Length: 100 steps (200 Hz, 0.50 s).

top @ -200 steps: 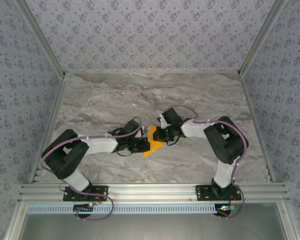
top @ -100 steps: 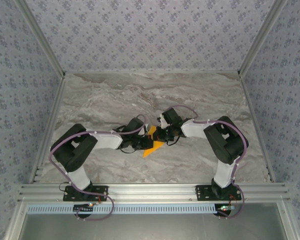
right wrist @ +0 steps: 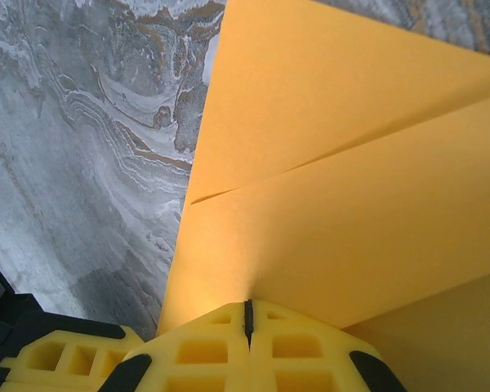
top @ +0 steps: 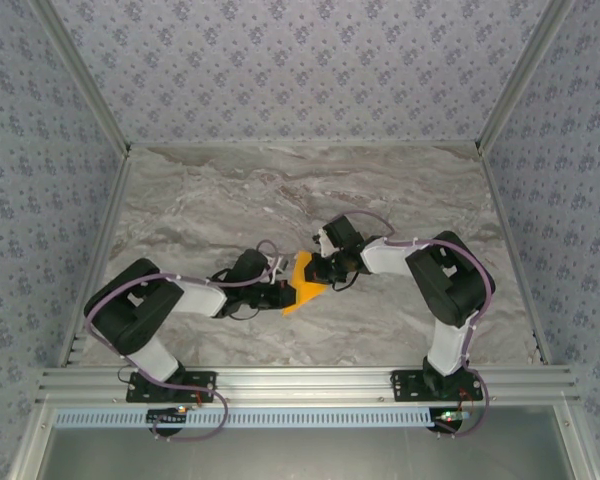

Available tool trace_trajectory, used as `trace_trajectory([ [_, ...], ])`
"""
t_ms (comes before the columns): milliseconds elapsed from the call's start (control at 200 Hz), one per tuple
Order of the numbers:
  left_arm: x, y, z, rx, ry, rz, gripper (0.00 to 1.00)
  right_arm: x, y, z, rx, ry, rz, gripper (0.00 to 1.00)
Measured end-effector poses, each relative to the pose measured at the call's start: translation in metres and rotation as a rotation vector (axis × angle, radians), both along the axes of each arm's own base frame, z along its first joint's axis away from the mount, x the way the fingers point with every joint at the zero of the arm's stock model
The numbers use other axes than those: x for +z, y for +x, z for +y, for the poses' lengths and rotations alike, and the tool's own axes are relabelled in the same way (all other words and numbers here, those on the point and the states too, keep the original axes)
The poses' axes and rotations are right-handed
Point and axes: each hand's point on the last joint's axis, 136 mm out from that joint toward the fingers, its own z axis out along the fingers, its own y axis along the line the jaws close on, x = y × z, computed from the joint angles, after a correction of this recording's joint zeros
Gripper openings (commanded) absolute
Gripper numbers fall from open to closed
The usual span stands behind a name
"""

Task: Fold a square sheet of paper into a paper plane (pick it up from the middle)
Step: Fourth fold the wing at the center of the table.

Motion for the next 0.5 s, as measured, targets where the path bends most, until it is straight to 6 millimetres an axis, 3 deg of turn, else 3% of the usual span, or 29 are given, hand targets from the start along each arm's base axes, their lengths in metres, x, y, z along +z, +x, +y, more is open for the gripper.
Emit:
trace_trajectory([
  [500, -0.001, -0.025, 0.018, -0.052, 0.011, -0.017, 0.0, 0.0, 0.0, 0.0, 0.001, 0.002, 0.016, 0.04],
])
